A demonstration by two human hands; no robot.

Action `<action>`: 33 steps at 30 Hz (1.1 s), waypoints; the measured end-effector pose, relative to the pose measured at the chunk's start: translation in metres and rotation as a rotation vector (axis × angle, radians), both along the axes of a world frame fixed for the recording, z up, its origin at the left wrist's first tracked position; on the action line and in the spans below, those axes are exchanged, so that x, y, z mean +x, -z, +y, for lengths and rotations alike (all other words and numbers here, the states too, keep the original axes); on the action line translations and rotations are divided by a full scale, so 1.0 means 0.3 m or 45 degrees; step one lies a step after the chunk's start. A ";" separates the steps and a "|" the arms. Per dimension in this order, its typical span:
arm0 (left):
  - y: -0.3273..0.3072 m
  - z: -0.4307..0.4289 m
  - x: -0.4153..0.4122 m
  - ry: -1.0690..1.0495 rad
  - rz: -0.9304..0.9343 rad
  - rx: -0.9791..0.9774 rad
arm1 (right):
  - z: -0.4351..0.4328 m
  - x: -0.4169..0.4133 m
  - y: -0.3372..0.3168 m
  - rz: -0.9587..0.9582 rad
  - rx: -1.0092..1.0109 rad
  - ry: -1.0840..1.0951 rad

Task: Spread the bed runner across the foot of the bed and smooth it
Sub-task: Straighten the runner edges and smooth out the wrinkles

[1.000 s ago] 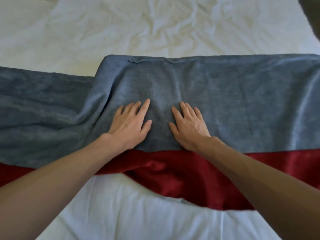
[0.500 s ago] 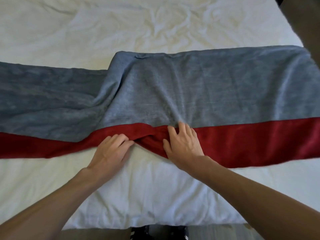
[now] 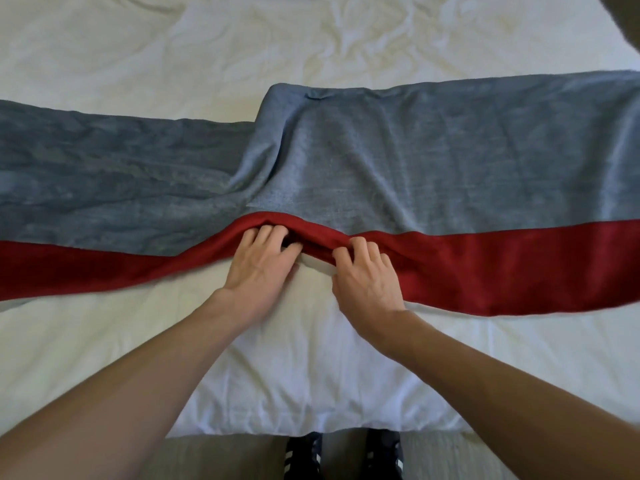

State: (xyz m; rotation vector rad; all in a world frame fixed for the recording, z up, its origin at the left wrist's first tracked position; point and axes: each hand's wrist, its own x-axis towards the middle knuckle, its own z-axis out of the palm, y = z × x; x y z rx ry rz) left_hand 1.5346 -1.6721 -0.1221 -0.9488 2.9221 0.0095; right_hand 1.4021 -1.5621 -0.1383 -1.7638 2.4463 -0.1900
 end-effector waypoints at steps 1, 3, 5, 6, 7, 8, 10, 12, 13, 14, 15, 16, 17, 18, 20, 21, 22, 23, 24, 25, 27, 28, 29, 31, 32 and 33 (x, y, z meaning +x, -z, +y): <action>0.002 -0.002 0.000 0.003 -0.002 0.003 | -0.001 -0.001 -0.003 0.004 0.002 0.001; 0.004 0.000 0.007 0.021 0.007 0.018 | 0.008 0.002 -0.011 0.008 -0.012 -0.027; 0.005 0.004 0.026 0.077 0.041 0.022 | 0.029 0.010 -0.020 -0.001 -0.067 -0.077; 0.003 0.010 0.044 0.131 0.057 0.016 | 0.043 0.016 -0.023 -0.007 -0.091 -0.113; 0.003 0.020 0.065 0.205 0.063 0.004 | 0.061 0.024 -0.024 -0.009 -0.102 -0.155; 0.003 0.032 0.090 0.285 0.060 -0.010 | 0.078 0.033 -0.021 -0.011 -0.101 -0.199; 0.004 0.059 0.141 0.410 0.068 -0.033 | 0.110 0.057 -0.010 -0.016 -0.069 -0.277; 0.004 0.086 0.181 0.447 0.105 -0.024 | 0.132 0.084 0.001 -0.027 -0.030 -0.316; 0.007 0.099 0.196 0.445 0.134 -0.018 | 0.139 0.096 0.004 -0.043 -0.013 -0.320; 0.011 0.113 0.208 0.439 0.155 -0.011 | 0.144 0.106 0.005 -0.063 0.005 -0.322; 0.016 0.128 0.217 0.439 0.165 0.000 | 0.150 0.113 0.006 -0.078 0.020 -0.326; 0.020 0.142 0.224 0.439 0.160 0.019 | 0.157 0.115 0.008 -0.084 0.034 -0.333; 0.026 0.152 0.231 0.440 0.158 0.036 | 0.163 0.115 0.008 -0.082 0.054 -0.345; 0.029 0.157 0.236 0.436 0.151 0.043 | 0.168 0.113 0.006 -0.074 0.075 -0.357; 0.032 0.152 0.249 0.407 0.138 0.030 | 0.169 0.108 0.002 -0.054 0.106 -0.361; 0.034 0.147 0.260 0.374 0.139 0.011 | 0.167 0.106 0.000 -0.050 0.114 -0.353; 0.033 0.145 0.273 0.346 0.129 -0.006 | 0.166 0.107 -0.002 -0.054 0.121 -0.343; 0.036 0.146 0.287 0.332 0.125 -0.016 | 0.165 0.111 -0.004 -0.063 0.128 -0.337; 0.037 0.151 0.300 0.327 0.116 -0.006 | 0.165 0.116 -0.006 -0.078 0.139 -0.337; 0.038 0.159 0.311 0.332 0.121 0.019 | 0.164 0.121 -0.009 -0.102 0.158 -0.341; 0.034 0.169 0.320 0.347 0.153 0.058 | 0.157 0.126 -0.020 -0.143 0.209 -0.375; 0.026 0.170 0.318 0.352 0.167 0.074 | 0.149 0.124 -0.026 -0.154 0.232 -0.391; 0.020 0.167 0.315 0.359 0.188 0.083 | 0.137 0.119 -0.030 -0.163 0.242 -0.392; -0.003 0.151 0.307 0.353 0.248 0.111 | 0.108 0.111 -0.045 -0.171 0.247 -0.379; -0.020 0.137 0.302 0.337 0.294 0.145 | 0.092 0.113 -0.056 -0.166 0.220 -0.373; -0.037 0.119 0.295 0.306 0.362 0.181 | 0.071 0.117 -0.067 -0.153 0.185 -0.362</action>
